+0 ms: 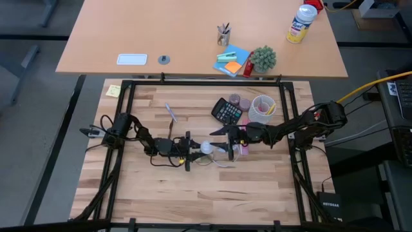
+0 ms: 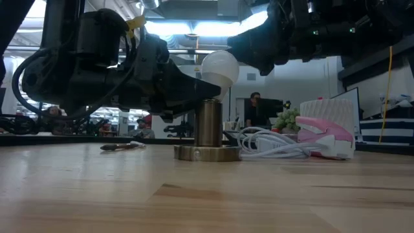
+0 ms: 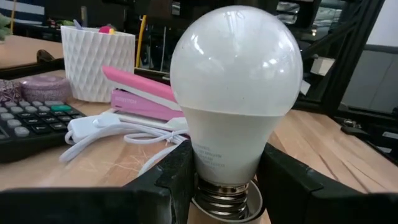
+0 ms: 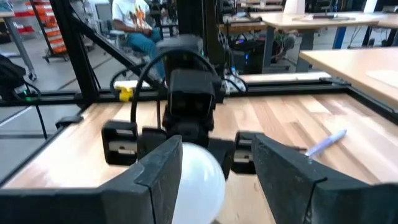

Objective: Screw lightbulb
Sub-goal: Insert the lightbulb into the gold lamp

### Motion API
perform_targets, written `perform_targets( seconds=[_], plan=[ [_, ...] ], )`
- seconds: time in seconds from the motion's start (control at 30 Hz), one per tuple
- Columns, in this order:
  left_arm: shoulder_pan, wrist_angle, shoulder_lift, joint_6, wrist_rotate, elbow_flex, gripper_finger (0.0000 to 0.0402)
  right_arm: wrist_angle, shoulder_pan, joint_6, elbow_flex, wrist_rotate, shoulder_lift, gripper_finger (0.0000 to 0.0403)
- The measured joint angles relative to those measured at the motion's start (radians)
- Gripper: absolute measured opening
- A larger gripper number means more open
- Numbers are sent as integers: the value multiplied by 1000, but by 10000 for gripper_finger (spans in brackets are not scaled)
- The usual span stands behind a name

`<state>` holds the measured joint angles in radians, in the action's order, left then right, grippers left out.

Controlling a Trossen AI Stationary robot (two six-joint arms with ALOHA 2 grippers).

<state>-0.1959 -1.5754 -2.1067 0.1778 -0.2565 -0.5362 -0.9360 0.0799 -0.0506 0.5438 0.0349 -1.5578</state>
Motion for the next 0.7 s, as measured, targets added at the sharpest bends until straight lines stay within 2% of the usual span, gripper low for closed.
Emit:
perform_targets(
  seconds=[0.33, 0.7],
  plan=[
    [0, 9, 0, 5, 0, 0, 143, 103, -2, 1, 0, 0, 39, 198],
    [0, 12, 0, 5, 1, 1, 143, 92, -1, -9, 0, -19, 24, 198]
  ],
)
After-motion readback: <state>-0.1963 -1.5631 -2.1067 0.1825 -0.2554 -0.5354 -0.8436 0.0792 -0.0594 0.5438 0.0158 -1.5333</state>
